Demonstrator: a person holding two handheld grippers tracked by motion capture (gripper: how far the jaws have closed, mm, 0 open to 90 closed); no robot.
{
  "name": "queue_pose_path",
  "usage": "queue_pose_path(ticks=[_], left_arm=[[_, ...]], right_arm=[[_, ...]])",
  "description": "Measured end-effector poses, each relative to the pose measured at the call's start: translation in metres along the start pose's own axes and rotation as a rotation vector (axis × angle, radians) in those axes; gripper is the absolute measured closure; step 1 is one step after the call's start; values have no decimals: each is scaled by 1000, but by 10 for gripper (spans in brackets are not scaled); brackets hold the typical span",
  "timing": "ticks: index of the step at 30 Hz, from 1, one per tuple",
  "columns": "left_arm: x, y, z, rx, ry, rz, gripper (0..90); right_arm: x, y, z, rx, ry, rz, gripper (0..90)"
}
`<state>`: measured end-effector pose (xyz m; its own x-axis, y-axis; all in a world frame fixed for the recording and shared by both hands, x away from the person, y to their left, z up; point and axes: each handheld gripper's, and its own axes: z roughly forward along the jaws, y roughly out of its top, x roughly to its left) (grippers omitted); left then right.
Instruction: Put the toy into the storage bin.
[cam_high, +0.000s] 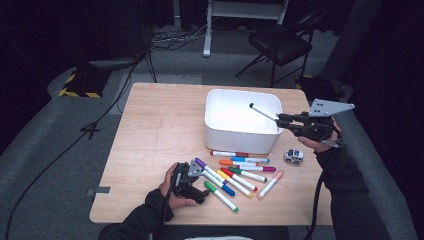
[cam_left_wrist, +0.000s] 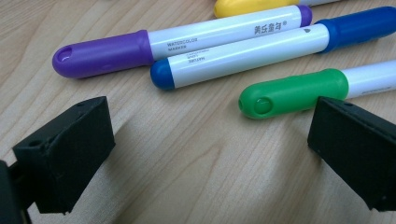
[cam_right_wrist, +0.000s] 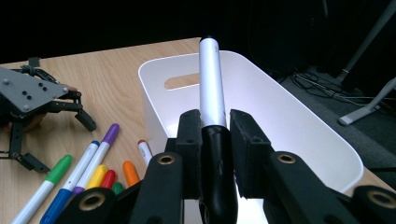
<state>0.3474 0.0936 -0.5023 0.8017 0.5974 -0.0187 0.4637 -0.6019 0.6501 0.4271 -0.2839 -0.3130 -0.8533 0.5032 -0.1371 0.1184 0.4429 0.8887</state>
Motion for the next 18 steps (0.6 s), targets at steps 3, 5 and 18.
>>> queue_pose_path(ticks=[3,5,18], left_arm=[[0,0,0,0,-3,-1,6],[0,0,0,0,1,0,6],[0,0,0,3,-2,0,7]], right_arm=[[-4,7,11,12,12,-8,749],[-8,13,19,18,29,-11,749],[-20,17,72,139,95,-33,749]])
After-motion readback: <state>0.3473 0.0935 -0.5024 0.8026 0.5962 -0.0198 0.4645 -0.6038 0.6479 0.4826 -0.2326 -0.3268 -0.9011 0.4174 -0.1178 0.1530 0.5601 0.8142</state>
